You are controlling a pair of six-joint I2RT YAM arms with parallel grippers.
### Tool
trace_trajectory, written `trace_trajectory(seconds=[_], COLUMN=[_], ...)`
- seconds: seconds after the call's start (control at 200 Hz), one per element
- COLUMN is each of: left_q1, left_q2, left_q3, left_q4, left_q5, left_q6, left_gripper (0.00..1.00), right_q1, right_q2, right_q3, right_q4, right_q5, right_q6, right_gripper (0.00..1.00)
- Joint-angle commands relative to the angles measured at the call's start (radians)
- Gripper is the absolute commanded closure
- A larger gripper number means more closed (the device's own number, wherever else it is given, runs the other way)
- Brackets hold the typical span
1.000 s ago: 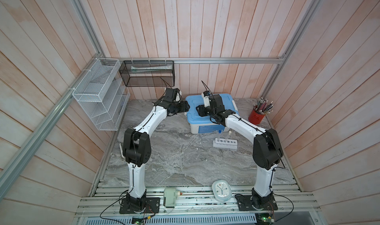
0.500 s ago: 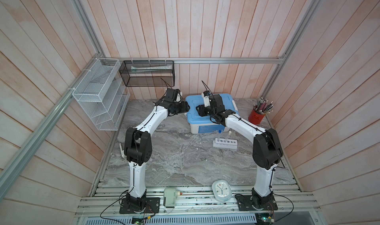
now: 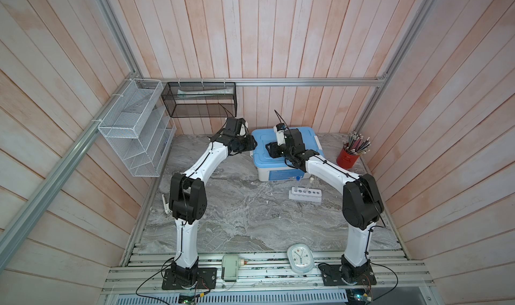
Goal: Organize the chemistry lab equipment
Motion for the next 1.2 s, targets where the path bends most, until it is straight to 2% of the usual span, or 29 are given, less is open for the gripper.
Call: trace_trajectory(seconds=[0.0,0.18,0.37,0.445,0.805,0.965,1.19], left_q1=[-0.01,-0.015,-0.015,-0.013,-0.01,-0.01,-0.01], left_q2=[0.033,0.04,0.034,0.022,0.026,0.034,0.056], left_q3=[0.036,0.058,0.095,0.097,0.055,0.058,0.065], left_q4=[-0.023,-0.044,-0.085,-0.09,-0.083,-0.081,-0.077], left_q5=[-0.004,-0.015,-0.054,-0.073,-0.082,-0.077,-0.06], left_q6=[0.01,0.011,0.024,0.029,0.016,0.004,-0.003], left_gripper=[0.54,0.55,0.39,0.37,0.36,0.32,0.35], right_q1=[0.012,0.01,0.01,0.009,0.007,0.006,0.005], right_q2=[0.079,0.081,0.079,0.078,0.07,0.072,0.076], right_q3=[-0.065,-0.073,-0.079,-0.084,-0.103,-0.105,-0.107], right_q4=[-0.157,-0.155,-0.148,-0.144,-0.131,-0.129,-0.125], right_q5=[-0.059,-0.066,-0.07,-0.071,-0.07,-0.073,-0.075], right_q6=[0.03,0.03,0.031,0.034,0.039,0.039,0.042], right_gripper=[0.52,0.53,0.53,0.53,0.53,0.53,0.53])
